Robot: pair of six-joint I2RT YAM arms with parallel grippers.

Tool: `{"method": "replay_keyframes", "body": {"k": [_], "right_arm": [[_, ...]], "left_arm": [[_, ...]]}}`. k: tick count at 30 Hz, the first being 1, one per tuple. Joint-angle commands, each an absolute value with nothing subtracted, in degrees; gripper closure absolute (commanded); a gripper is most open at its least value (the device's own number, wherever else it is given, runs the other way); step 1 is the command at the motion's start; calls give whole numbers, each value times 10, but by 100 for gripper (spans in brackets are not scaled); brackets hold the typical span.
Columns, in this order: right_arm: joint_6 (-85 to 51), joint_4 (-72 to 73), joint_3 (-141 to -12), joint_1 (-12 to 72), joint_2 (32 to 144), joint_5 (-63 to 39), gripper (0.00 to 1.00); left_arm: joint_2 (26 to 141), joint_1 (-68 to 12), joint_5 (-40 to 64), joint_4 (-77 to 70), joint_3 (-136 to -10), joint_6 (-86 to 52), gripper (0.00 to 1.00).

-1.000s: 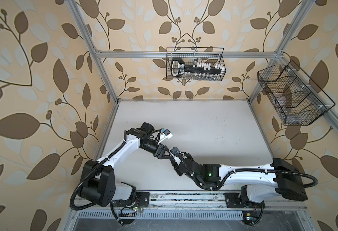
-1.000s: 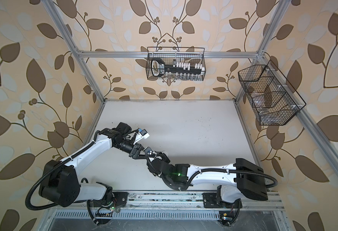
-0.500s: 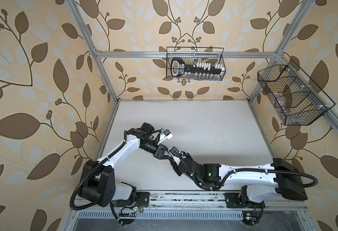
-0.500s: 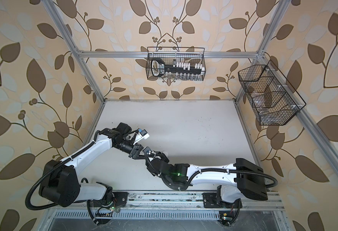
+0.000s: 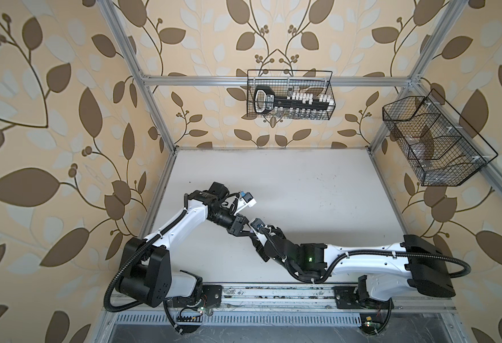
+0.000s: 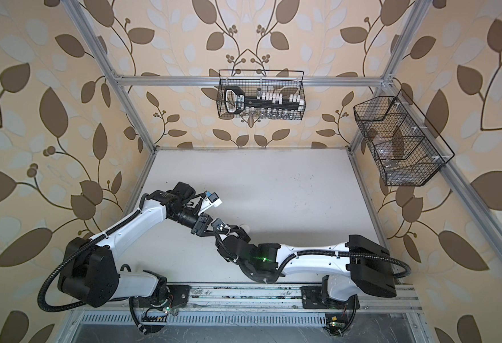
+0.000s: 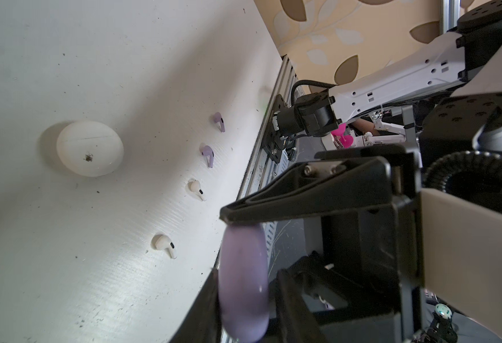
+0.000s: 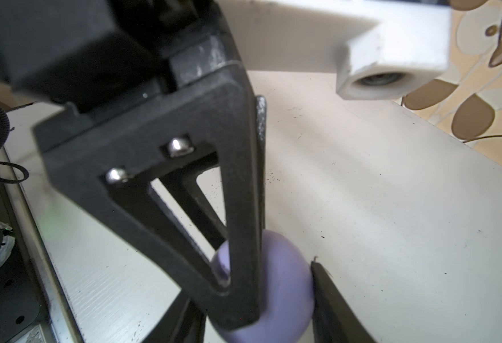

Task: Insert wireless bluetooth earbuds into charging case
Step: Pass the charging case.

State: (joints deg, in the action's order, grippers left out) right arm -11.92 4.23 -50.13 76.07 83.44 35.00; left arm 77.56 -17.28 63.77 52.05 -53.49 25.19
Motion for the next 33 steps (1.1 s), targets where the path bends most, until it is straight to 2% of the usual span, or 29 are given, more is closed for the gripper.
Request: {"method": "replay_keyframes", "body": {"k": [1,11,22,27,31,33], "right_arm": [[-116,54,-520,760,845,361,68],[-111,53,-521,757,845,361,68],[-106,55,-524,755,854,356,66],[-104,54,-523,755,856,362,56],[-102,49,-522,755,852,367,33],[-103,43,-521,757,846,371,25]], "left_arm": [[773,-181,668,538,-549,268,69],[770,-188,664,542,-554,269,71],[766,-190,660,546,-556,271,82],[760,-191,660,548,-557,271,86],[763,-191,659,550,-560,272,87],[763,-190,656,550,-561,273,87]]}}
